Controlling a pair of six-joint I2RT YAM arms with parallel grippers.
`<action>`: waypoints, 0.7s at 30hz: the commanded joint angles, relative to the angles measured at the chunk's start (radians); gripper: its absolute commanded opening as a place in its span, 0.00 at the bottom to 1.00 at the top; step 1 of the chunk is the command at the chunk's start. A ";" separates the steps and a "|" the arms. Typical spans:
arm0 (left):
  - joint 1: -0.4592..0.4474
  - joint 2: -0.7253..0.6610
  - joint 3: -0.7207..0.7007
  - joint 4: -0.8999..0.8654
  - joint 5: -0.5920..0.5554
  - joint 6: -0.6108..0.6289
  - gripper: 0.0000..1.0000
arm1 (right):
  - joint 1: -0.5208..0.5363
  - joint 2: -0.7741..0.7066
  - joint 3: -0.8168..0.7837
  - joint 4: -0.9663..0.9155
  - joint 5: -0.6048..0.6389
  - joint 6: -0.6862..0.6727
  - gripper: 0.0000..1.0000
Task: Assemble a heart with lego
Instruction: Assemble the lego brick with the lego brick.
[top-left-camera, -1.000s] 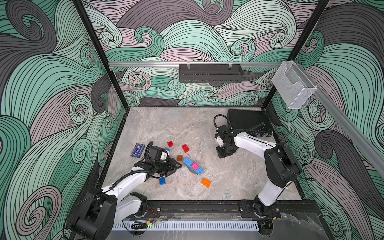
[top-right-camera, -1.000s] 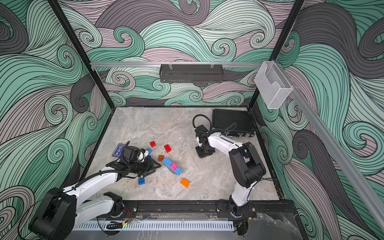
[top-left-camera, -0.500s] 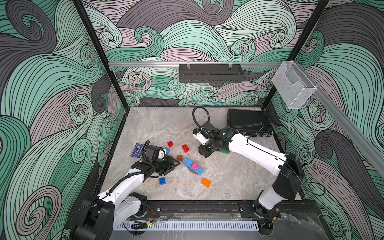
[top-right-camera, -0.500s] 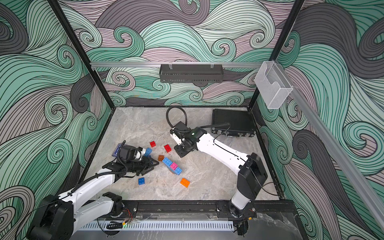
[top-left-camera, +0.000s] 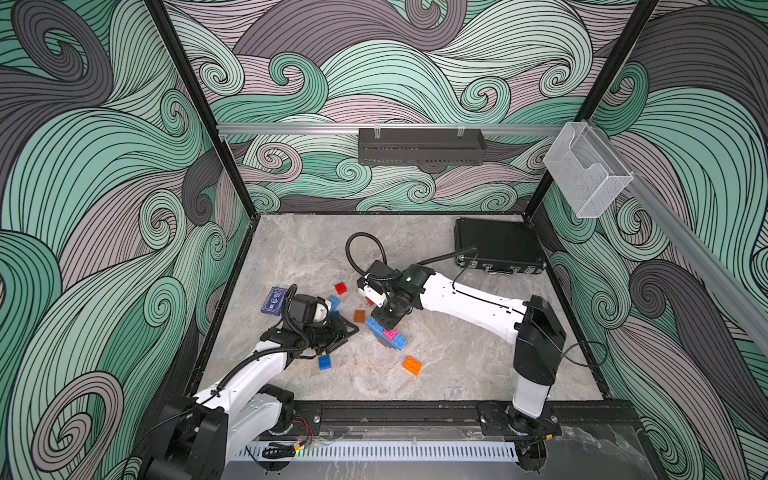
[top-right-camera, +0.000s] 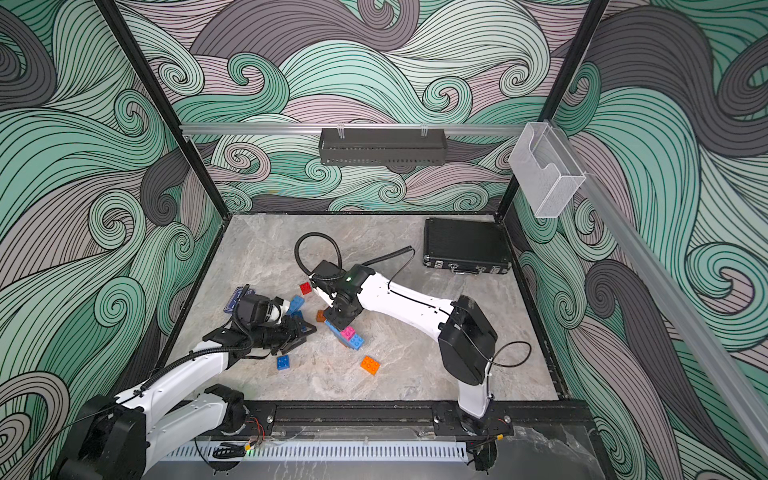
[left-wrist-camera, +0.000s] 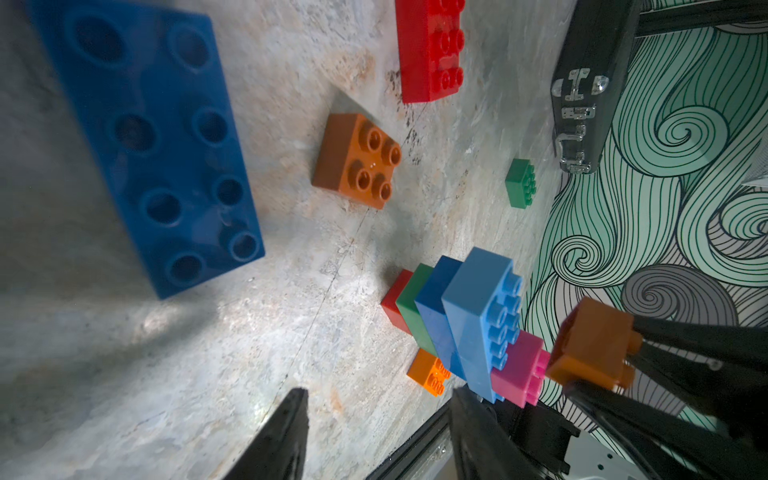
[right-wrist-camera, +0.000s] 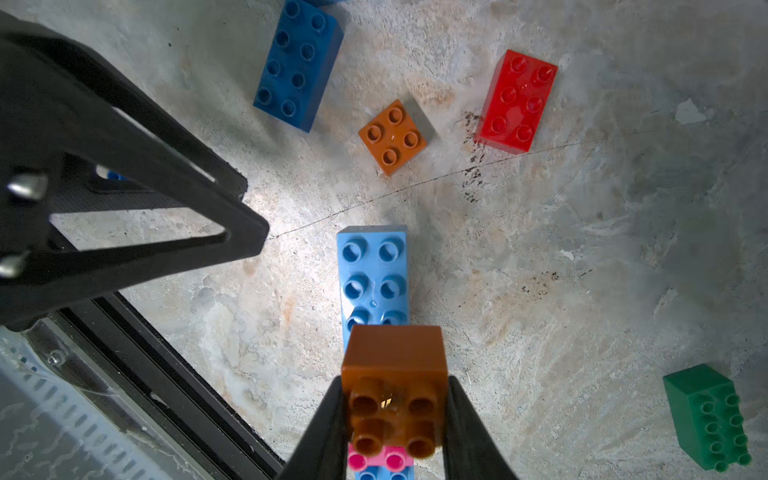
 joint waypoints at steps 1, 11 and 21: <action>0.008 -0.009 -0.004 0.008 0.018 0.005 0.56 | 0.012 0.022 0.036 -0.044 0.013 0.008 0.33; 0.010 -0.007 -0.010 0.013 0.022 0.003 0.56 | 0.028 0.048 0.041 -0.065 0.022 0.010 0.33; 0.011 -0.008 -0.016 0.019 0.021 0.000 0.56 | 0.043 0.077 0.049 -0.076 0.052 0.007 0.33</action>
